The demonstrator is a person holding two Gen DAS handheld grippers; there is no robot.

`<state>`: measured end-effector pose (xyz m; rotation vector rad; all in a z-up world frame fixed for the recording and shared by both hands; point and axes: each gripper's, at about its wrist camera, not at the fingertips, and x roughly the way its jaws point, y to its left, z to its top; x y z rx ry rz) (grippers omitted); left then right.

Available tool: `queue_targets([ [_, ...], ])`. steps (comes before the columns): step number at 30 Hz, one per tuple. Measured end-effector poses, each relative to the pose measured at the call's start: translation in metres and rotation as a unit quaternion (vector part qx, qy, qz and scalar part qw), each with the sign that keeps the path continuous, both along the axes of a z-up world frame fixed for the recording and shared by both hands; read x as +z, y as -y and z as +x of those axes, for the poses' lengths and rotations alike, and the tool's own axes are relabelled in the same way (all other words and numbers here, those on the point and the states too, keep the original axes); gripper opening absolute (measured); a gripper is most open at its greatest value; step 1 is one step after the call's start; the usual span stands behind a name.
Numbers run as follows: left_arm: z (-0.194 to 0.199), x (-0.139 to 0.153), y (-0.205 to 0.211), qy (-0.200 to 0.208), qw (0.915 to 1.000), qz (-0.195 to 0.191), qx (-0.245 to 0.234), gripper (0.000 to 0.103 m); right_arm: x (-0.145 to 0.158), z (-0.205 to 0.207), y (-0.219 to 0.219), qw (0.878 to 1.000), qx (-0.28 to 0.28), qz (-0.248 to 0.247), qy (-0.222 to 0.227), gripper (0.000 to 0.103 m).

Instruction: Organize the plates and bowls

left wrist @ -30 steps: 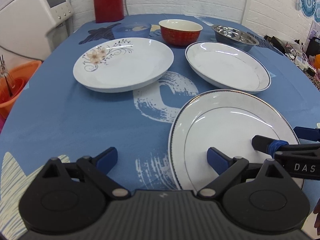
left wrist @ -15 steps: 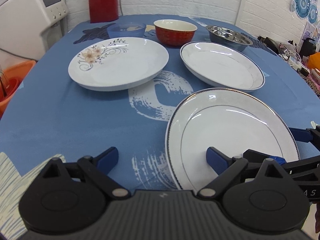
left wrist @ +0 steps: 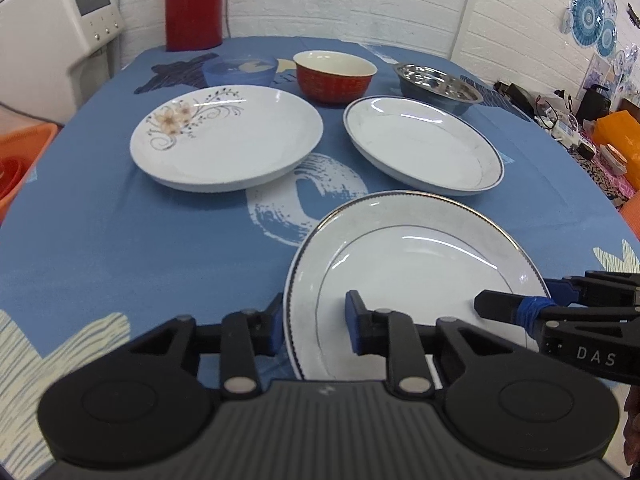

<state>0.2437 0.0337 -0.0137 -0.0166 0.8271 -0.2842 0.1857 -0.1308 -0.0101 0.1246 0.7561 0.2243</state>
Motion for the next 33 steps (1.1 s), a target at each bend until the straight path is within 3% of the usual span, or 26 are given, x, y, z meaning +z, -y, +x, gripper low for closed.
queue_targets([
  [11, -0.012, 0.015, -0.106, 0.007, 0.9945, 0.028, 0.101, 0.023, 0.005, 0.028, -0.1, 0.995, 0.1, 0.02, 0.013, 0.03],
  [20, 0.004, 0.0, -0.131, 0.01, 0.9935, 0.017, 0.113, 0.025, -0.002, 0.037, -0.125, 0.992, 0.123, -0.022, 0.011, 0.033],
  [21, 0.005, -0.001, -0.132, 0.006, 0.9938, 0.011, 0.111, 0.026, -0.001, 0.035, -0.128, 0.99, 0.135, -0.035, 0.012, 0.034],
  [22, 0.005, -0.002, -0.133, 0.006, 0.9941, 0.011, 0.108, 0.037, 0.0, 0.035, -0.128, 0.989, 0.145, -0.041, 0.008, 0.033],
  [23, 0.004, -0.001, -0.135, 0.007, 0.9937, 0.013, 0.112, 0.066, 0.002, 0.037, -0.124, 0.988, 0.149, -0.04, 0.002, 0.032],
  [24, 0.003, 0.001, -0.139, 0.016, 0.9928, 0.01, 0.119, 0.071, 0.006, 0.038, -0.118, 0.989, 0.141, -0.038, 0.007, 0.032],
  [28, 0.009, 0.024, -0.151, 0.051, 0.9907, 0.012, 0.125, 0.071, 0.04, 0.054, -0.095, 0.992, 0.101, -0.054, 0.061, 0.033],
  [33, 0.073, 0.047, -0.152, 0.04, 0.993, -0.003, 0.111, 0.071, 0.065, 0.135, -0.09, 0.99, 0.086, -0.086, 0.069, 0.035],
])
